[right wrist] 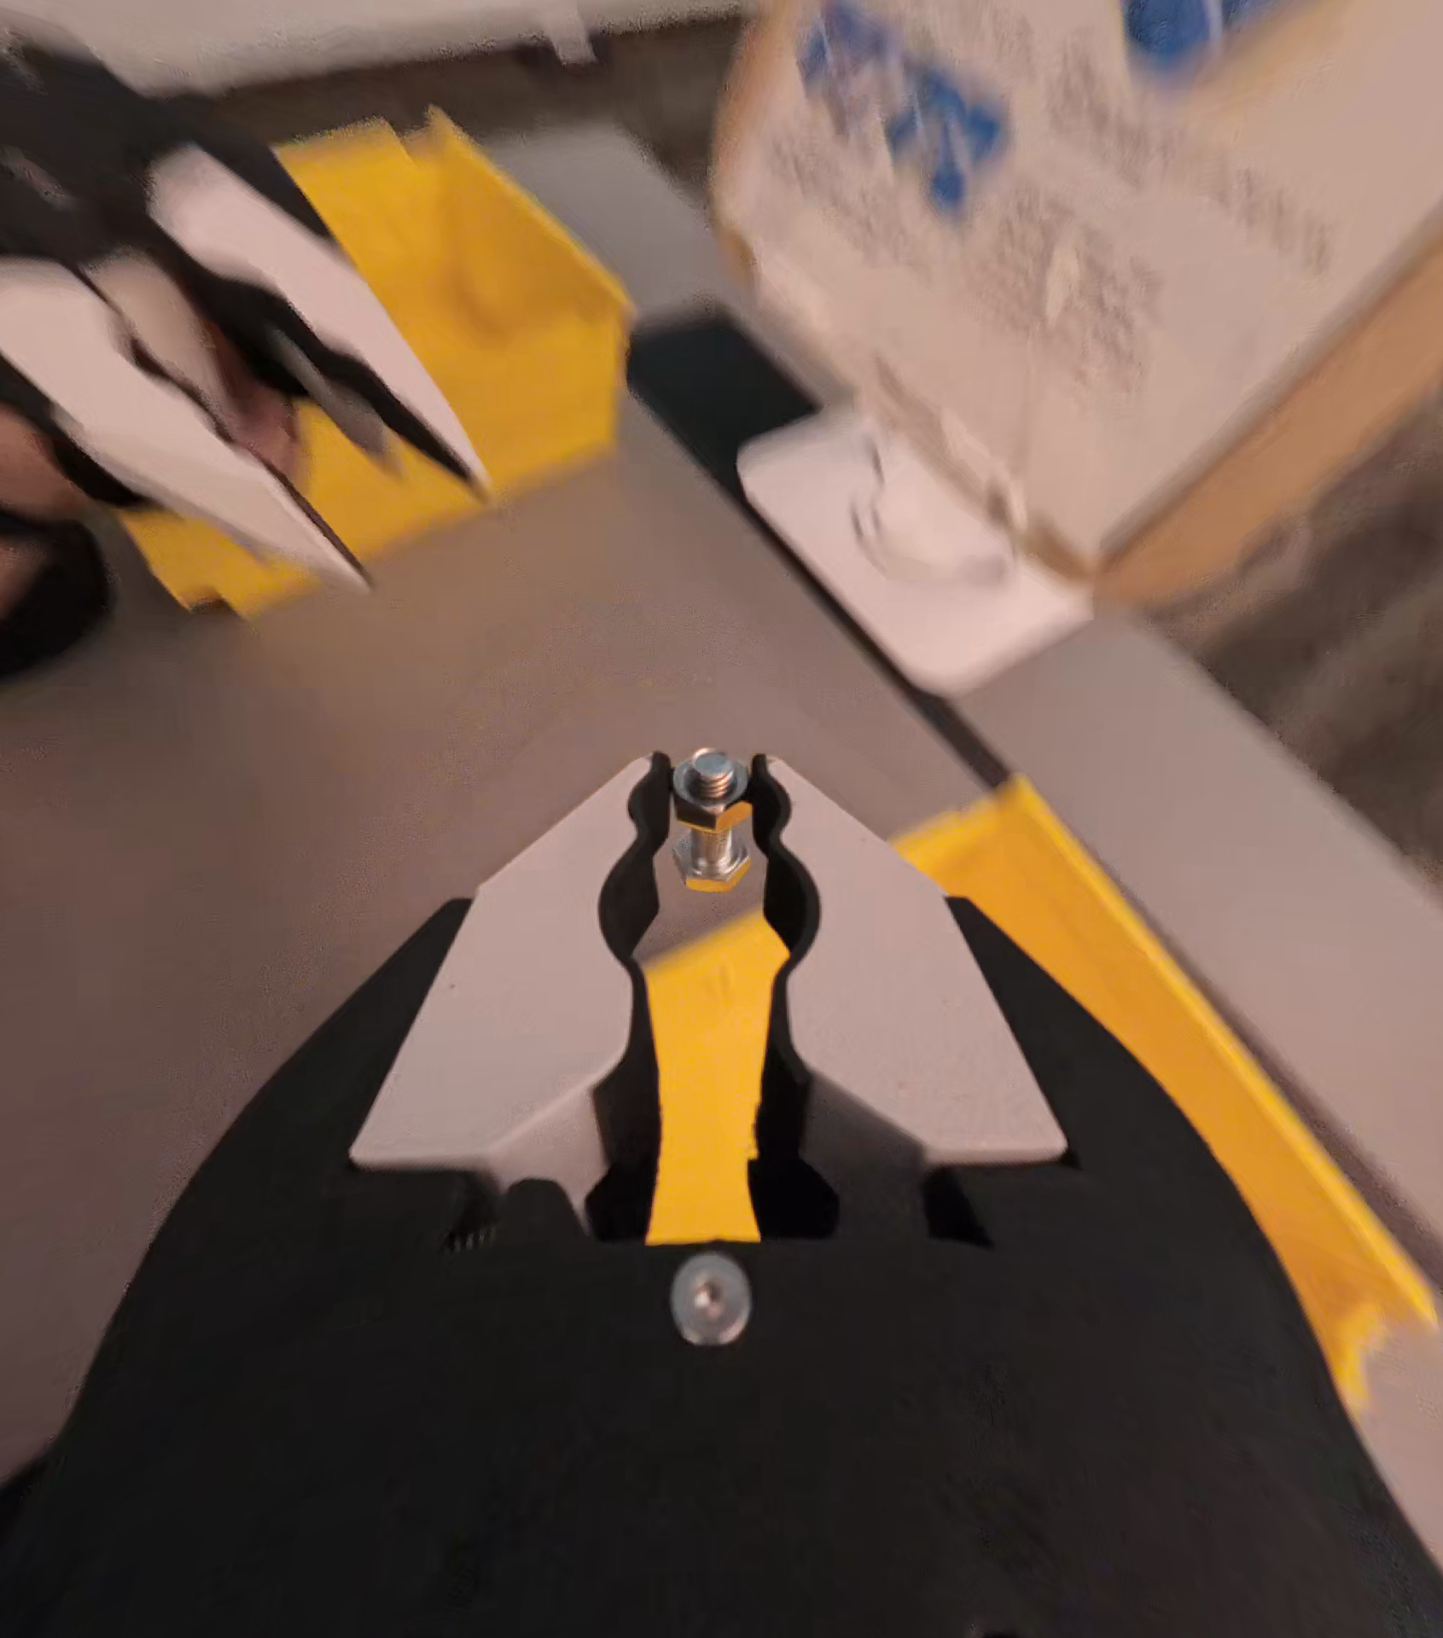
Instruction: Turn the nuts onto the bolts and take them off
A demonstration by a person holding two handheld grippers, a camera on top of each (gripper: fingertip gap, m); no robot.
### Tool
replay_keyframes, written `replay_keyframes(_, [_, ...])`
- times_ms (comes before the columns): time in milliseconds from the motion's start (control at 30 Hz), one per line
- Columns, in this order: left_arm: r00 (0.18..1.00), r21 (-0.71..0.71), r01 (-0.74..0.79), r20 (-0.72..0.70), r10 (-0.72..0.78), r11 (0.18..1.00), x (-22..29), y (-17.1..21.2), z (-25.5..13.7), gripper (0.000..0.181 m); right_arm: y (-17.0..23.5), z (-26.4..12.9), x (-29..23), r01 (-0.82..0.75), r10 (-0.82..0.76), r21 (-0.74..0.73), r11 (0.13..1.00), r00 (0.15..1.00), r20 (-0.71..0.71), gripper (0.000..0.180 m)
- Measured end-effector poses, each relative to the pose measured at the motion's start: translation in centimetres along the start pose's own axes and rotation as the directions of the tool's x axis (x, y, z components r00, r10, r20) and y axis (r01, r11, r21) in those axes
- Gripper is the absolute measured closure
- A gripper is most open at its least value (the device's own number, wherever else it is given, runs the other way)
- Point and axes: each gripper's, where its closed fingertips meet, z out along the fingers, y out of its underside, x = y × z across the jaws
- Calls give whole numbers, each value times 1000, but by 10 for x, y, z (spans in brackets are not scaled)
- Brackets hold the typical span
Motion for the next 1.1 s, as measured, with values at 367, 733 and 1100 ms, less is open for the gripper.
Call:
replay_keyframes(367, [1000, -88, -2, -26, 0, 996, 3, 16, 7, 148, 234, -9, 60, -454, 401, -730, 511, 877, -265, 163])
replay_keyframes(733, [1000, -56, -4, 5, 4, 998, -7, -3, -14, 146, 242, -7, 86, -498, 332, -697, 516, 866, -373, 159])
replay_keyframes(1100, [939, -423, 18, 318, 130, 906, -72, 14, -163, 147, 47, -11, 108, -109, 85, -44, 993, 925, -369, 140])
